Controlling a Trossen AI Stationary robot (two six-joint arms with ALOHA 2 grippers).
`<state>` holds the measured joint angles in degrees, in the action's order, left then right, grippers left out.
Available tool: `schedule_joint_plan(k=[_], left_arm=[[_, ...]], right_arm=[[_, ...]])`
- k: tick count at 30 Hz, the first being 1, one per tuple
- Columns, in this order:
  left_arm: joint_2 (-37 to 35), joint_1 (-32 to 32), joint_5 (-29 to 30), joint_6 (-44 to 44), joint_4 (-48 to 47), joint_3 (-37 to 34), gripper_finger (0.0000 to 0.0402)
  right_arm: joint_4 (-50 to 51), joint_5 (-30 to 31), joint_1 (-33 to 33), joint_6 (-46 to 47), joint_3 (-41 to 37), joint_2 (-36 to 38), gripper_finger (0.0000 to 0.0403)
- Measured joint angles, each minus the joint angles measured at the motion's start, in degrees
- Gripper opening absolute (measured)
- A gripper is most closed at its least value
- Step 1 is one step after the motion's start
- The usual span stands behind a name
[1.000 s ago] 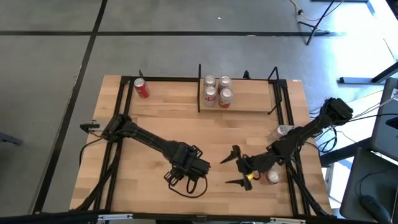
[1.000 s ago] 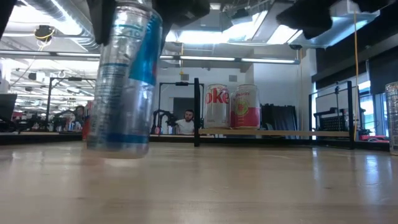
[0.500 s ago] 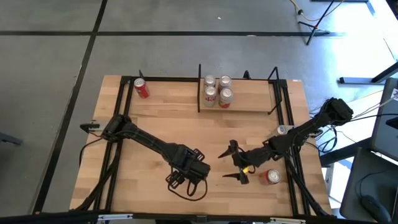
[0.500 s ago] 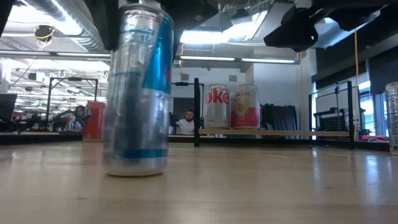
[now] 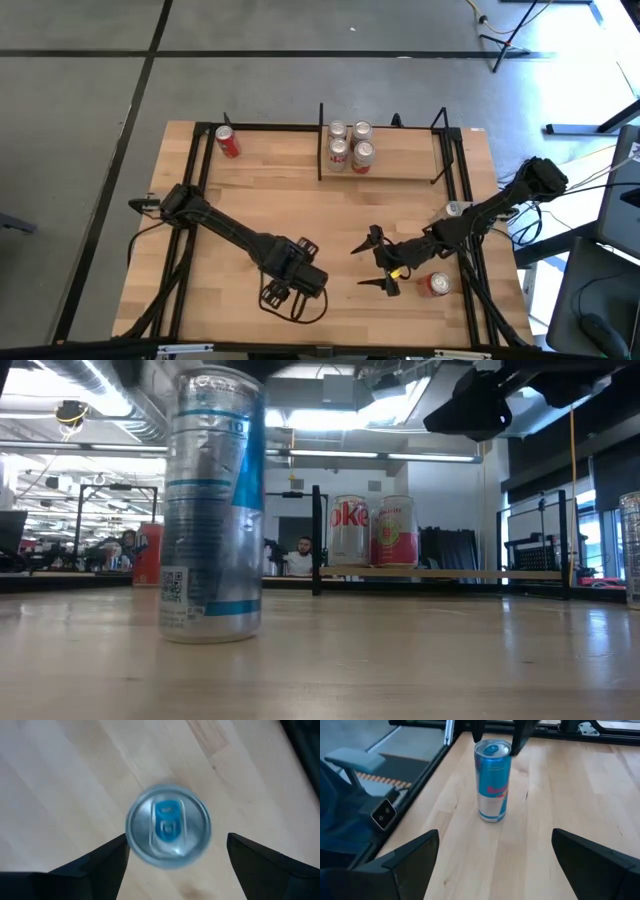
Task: Place canned beverage on shelf
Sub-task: Put the bottom blue soda can on the shelf
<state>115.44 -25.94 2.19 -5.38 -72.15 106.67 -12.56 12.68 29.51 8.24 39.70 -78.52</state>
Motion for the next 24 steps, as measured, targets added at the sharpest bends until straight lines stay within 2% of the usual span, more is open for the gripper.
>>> schedule_joint_plan(k=[4,9,15,20,24], left_arm=[[-2.9,-2.3,1.3,13.2,-0.2,-0.6,0.0315],[-6.6,-8.2,14.6,26.1,0.1,-4.5,0.0315],[-11.3,-13.8,25.6,47.2,0.6,-11.4,0.0315],[-11.6,-21.0,32.6,64.9,7.9,-18.8,0.0315],[-11.1,-24.1,36.3,72.4,22.8,-26.2,0.0315]], right_arm=[[-0.9,0.2,0.0,0.5,0.0,0.0,0.0372],[-1.1,-0.2,0.1,0.5,0.0,-0.1,0.0372],[-1.3,-0.2,0.1,0.5,0.0,-0.1,0.0372],[-5.0,1.4,0.1,0.5,0.0,-1.9,0.0372],[-9.3,5.2,0.1,0.4,0.0,-6.0,0.0372]])
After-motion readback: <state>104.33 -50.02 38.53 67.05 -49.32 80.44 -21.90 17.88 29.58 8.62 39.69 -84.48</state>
